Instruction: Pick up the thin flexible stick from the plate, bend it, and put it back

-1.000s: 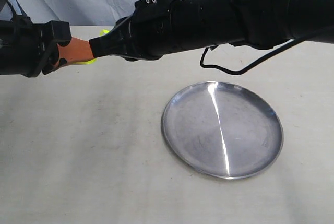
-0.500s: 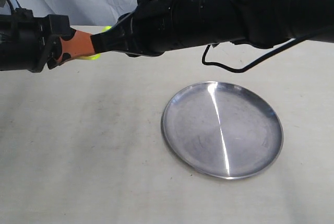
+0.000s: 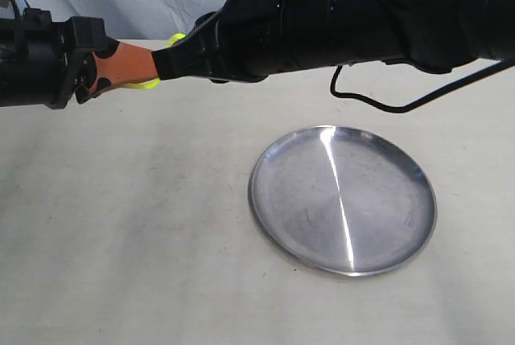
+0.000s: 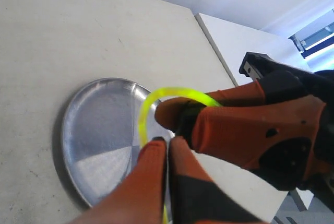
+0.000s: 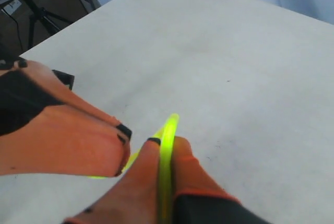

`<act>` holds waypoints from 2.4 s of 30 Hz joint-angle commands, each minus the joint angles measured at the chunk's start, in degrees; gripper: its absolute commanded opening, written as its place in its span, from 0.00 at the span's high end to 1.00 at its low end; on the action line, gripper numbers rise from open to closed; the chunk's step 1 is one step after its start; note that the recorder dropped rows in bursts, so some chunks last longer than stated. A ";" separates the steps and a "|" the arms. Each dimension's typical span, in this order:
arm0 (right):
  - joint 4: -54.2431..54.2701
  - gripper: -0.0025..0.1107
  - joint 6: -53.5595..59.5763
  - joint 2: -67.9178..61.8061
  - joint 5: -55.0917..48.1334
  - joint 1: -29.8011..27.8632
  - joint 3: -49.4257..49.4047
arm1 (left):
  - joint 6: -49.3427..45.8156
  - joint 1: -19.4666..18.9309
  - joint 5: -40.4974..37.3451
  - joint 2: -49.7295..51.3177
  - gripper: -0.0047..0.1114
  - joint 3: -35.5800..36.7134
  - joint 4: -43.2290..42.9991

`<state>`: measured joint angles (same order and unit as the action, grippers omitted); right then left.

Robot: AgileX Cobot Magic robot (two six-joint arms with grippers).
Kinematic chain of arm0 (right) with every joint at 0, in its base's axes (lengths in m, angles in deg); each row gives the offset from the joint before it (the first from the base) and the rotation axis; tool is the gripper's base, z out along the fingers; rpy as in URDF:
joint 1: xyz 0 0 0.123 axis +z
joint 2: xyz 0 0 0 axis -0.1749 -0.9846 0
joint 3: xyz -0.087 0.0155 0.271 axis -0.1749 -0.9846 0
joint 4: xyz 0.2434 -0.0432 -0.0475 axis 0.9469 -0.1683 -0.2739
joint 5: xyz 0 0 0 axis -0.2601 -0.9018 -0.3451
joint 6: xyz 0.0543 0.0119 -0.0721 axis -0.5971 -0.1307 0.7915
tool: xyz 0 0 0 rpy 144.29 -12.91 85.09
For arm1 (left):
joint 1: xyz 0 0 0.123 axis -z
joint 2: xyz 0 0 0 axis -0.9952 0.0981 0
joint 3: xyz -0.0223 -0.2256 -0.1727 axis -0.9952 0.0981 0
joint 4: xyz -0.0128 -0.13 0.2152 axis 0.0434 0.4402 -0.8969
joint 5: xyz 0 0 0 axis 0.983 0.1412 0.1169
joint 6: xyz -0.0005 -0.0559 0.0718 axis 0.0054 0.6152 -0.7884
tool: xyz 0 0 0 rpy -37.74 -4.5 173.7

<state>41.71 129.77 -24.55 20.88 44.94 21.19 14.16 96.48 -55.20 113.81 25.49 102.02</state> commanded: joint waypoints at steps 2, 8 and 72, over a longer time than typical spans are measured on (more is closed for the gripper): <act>-4.47 0.98 -3.84 1.07 -1.22 0.53 -0.26 | -0.37 1.79 -1.98 -0.06 0.96 -0.46 1.42; -7.04 0.98 -6.45 2.49 -0.72 0.53 -0.26 | -0.79 4.96 -0.27 -0.06 0.96 -1.82 -1.48; 17.49 0.98 -31.81 7.43 16.71 0.53 -11.76 | -30.07 17.37 9.49 0.27 0.96 -1.93 -21.47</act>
<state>58.38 97.68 -17.92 32.77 45.96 9.24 -15.34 112.35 -44.10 113.81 23.35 82.13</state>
